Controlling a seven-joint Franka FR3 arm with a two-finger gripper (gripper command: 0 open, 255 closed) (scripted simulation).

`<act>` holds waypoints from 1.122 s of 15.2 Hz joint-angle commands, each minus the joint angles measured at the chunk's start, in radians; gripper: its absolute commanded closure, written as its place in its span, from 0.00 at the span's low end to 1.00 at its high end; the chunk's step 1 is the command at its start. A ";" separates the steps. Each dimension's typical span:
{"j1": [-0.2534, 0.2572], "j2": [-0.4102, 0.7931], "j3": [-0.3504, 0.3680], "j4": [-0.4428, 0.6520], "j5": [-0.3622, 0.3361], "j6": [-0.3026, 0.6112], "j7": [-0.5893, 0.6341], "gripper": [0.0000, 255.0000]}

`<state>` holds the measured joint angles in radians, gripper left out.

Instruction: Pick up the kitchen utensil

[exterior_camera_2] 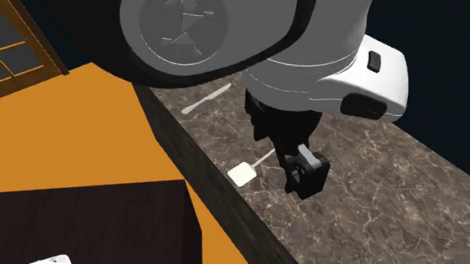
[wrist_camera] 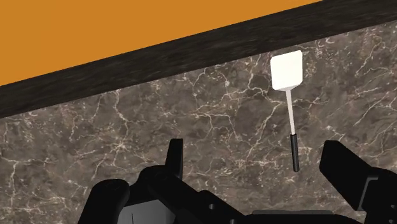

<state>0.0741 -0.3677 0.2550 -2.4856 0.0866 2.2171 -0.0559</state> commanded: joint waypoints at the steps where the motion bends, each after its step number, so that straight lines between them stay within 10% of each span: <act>1: 0.005 0.077 0.026 0.014 -0.009 0.063 0.018 0.00; 17: 0.102 0.684 0.082 0.227 -0.311 0.405 0.247 0.00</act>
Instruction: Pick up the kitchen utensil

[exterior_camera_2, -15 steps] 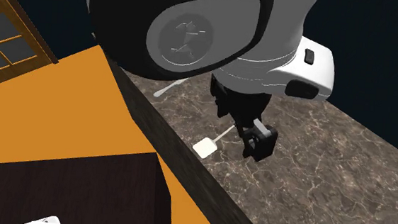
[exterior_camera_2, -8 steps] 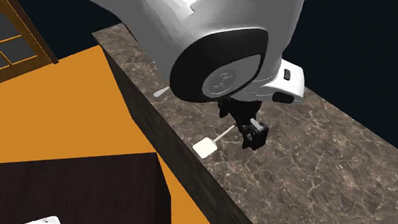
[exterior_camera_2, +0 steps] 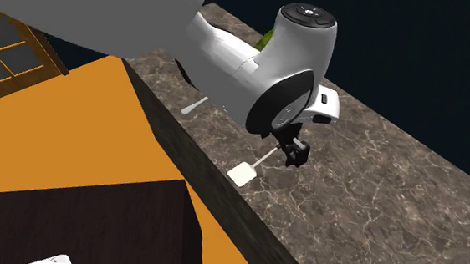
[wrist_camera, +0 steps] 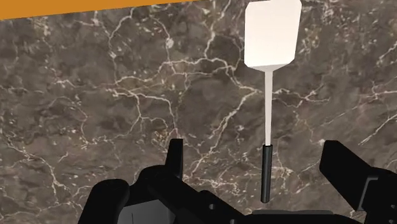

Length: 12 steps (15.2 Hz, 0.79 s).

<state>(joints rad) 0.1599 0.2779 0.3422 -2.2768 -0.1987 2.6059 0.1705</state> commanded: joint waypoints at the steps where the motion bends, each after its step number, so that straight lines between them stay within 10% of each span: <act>1: 0.032 0.077 -0.014 0.042 -0.047 0.027 0.035 0.00; 12: 0.181 0.415 -0.094 0.289 -0.172 0.100 0.107 0.00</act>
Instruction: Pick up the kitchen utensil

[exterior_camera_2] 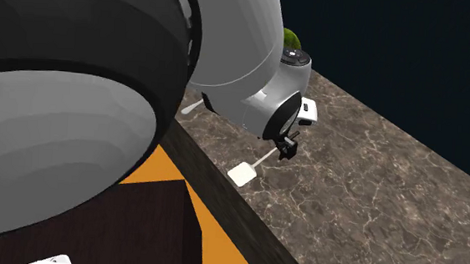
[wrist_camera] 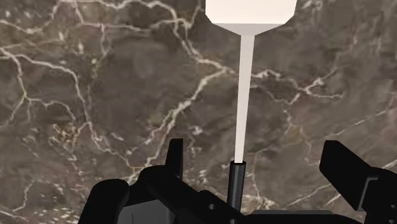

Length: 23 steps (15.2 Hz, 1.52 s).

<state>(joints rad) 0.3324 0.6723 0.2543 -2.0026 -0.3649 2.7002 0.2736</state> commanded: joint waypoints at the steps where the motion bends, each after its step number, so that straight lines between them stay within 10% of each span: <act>1: 0.012 0.033 -0.011 0.020 -0.009 0.014 0.007 0.00; 7: 0.030 0.090 -0.034 0.045 -0.026 0.048 0.019 0.00; 8: 0.030 0.092 -0.034 0.047 -0.026 0.047 0.019 1.00; 23: 0.006 0.016 -0.004 0.013 -0.004 0.003 0.003 1.00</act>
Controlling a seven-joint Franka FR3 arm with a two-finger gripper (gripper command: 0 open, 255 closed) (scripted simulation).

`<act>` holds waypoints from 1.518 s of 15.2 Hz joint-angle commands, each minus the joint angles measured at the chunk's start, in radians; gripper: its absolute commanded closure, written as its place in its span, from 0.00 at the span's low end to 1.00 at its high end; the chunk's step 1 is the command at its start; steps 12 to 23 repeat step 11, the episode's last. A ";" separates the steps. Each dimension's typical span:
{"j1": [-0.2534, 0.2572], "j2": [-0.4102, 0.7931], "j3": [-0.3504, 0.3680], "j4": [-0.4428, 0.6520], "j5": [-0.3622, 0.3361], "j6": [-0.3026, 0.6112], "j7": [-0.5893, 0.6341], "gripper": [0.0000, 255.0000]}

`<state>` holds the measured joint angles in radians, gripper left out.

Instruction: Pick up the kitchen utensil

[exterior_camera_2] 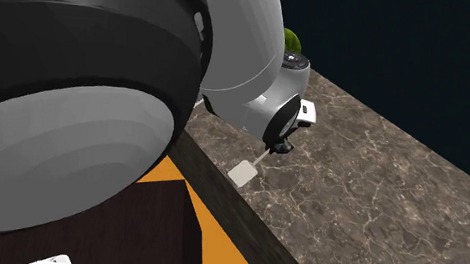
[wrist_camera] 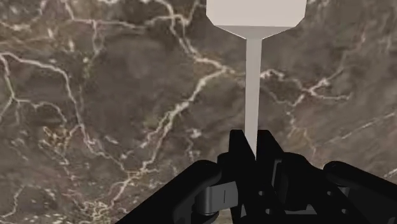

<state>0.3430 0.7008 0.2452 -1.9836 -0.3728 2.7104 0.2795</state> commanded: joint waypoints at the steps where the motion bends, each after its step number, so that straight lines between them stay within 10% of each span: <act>1: -0.008 -0.025 0.010 -0.011 0.008 -0.015 -0.006 1.00; 23: -0.041 -0.121 0.053 -0.040 0.046 -0.083 -0.033 1.00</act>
